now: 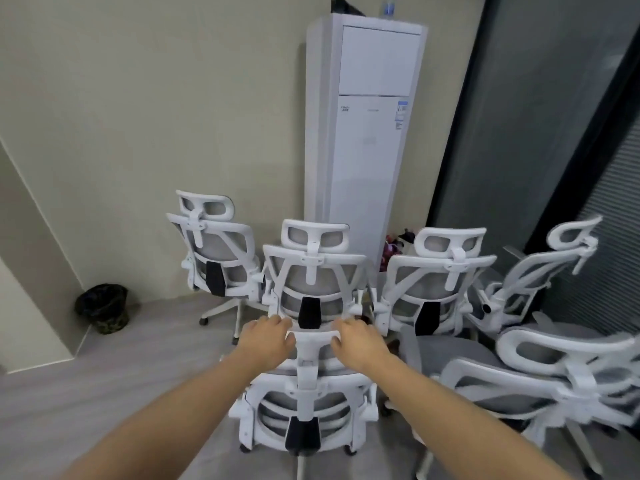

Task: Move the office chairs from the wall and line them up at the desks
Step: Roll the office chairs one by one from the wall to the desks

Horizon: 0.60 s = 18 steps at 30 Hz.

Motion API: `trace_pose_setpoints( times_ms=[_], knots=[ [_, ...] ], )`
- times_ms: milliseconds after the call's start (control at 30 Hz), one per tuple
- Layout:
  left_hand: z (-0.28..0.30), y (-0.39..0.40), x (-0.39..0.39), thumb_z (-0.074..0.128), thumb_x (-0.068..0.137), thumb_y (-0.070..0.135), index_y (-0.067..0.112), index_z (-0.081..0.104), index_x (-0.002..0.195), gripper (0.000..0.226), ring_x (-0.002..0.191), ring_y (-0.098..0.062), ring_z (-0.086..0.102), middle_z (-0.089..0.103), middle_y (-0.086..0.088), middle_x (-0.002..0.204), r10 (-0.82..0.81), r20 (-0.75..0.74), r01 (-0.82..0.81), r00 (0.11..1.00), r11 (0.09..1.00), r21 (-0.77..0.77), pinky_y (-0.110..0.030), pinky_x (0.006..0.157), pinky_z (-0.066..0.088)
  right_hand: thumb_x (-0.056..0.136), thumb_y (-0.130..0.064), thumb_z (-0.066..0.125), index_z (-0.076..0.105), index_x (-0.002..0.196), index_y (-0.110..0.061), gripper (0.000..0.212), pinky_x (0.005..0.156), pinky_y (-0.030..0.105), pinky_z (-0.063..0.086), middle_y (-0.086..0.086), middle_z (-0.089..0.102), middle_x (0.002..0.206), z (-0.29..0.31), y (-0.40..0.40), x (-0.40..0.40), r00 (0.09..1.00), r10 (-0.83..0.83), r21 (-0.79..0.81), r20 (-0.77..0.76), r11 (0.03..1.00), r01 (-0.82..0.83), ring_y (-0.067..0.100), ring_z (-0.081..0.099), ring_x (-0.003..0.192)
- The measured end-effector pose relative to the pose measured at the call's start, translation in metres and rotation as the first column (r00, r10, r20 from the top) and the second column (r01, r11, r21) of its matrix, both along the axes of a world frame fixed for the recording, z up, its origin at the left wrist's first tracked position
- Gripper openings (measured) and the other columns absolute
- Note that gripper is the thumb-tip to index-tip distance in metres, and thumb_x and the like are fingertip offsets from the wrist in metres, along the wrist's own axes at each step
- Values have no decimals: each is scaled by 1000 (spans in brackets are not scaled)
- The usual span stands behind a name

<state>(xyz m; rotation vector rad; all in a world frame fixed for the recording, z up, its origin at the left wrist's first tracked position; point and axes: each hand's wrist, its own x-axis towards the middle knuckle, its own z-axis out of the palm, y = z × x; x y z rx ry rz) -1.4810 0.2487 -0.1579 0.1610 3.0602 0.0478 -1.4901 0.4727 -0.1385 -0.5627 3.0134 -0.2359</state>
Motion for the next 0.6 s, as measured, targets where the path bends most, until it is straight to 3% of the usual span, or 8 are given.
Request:
trace_pose_setpoints(
  times_ms=[133,233,400,600],
  knots=[
    [-31,1,-35,30,99,47,26,48,138,47,128,-25,42,50,1,140,-13,60,10,998,999,53,-44,107,34,102,-35,39,53,132,-19,37,89,40,41,8,58,128,-18,2,-44,996,85,32,36,996,-86,32,54,115],
    [-44,4,-49,31,99,49,28,51,131,44,124,-23,45,53,0,134,-2,110,1,994,1000,12,-42,103,32,104,-41,33,55,127,-16,41,85,40,42,9,61,123,-30,4,-70,985,152,24,83,988,-154,34,56,109],
    [-52,17,-54,-6,81,61,30,57,118,78,116,-20,51,58,3,119,47,27,-47,999,999,-2,-37,104,28,106,-49,18,61,116,-16,55,90,46,43,14,66,117,-57,7,-100,940,294,21,175,953,-302,36,60,105],
    [-78,24,-42,10,94,60,31,64,108,63,107,-20,55,62,5,104,141,-120,-141,983,990,8,-34,102,33,100,-55,5,63,120,-15,73,98,49,37,13,61,121,-87,16,-102,944,328,12,13,944,-328,35,52,114]
  ],
)
